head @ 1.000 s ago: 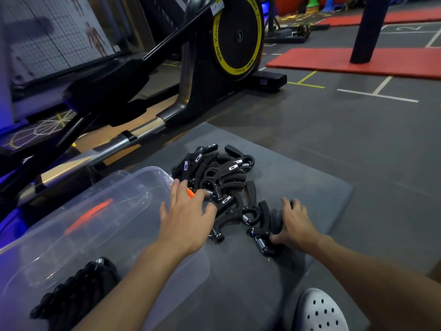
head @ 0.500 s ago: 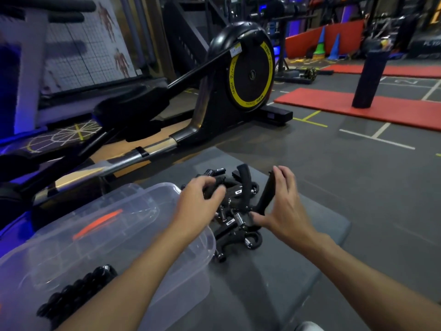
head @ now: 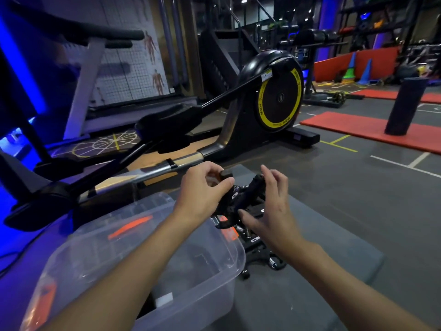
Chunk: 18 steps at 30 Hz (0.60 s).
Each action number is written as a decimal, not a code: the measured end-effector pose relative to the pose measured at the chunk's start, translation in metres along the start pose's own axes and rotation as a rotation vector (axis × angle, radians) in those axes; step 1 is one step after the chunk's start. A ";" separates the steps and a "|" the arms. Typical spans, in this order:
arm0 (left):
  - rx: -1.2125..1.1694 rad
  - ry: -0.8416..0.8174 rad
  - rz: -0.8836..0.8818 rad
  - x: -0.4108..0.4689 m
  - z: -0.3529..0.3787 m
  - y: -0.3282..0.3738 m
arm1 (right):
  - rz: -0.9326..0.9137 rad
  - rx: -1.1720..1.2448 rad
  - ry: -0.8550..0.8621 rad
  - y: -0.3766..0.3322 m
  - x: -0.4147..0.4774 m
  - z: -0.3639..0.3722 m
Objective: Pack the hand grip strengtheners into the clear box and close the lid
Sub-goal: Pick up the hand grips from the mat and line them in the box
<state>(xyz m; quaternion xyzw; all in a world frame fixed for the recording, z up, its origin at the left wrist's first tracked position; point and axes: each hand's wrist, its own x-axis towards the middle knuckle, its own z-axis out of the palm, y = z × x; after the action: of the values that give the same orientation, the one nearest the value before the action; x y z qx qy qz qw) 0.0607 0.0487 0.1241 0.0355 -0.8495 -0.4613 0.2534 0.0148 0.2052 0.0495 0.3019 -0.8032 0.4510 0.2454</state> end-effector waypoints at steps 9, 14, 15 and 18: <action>-0.017 -0.061 0.066 -0.011 -0.047 -0.019 | 0.173 0.226 -0.081 -0.018 0.014 0.015; 0.007 -0.036 0.033 -0.016 -0.063 -0.043 | 0.133 0.201 -0.054 -0.028 0.005 0.026; 0.029 -0.022 0.006 -0.017 -0.065 -0.052 | 0.145 0.210 -0.049 -0.029 0.004 0.028; 0.097 0.055 -0.136 -0.019 -0.068 -0.075 | 0.175 0.237 -0.051 -0.032 0.004 0.031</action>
<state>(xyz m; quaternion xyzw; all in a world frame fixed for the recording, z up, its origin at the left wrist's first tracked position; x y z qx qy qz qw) 0.0957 -0.0403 0.0870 0.1179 -0.8592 -0.4347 0.2426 0.0308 0.1643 0.0563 0.2691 -0.7734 0.5547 0.1475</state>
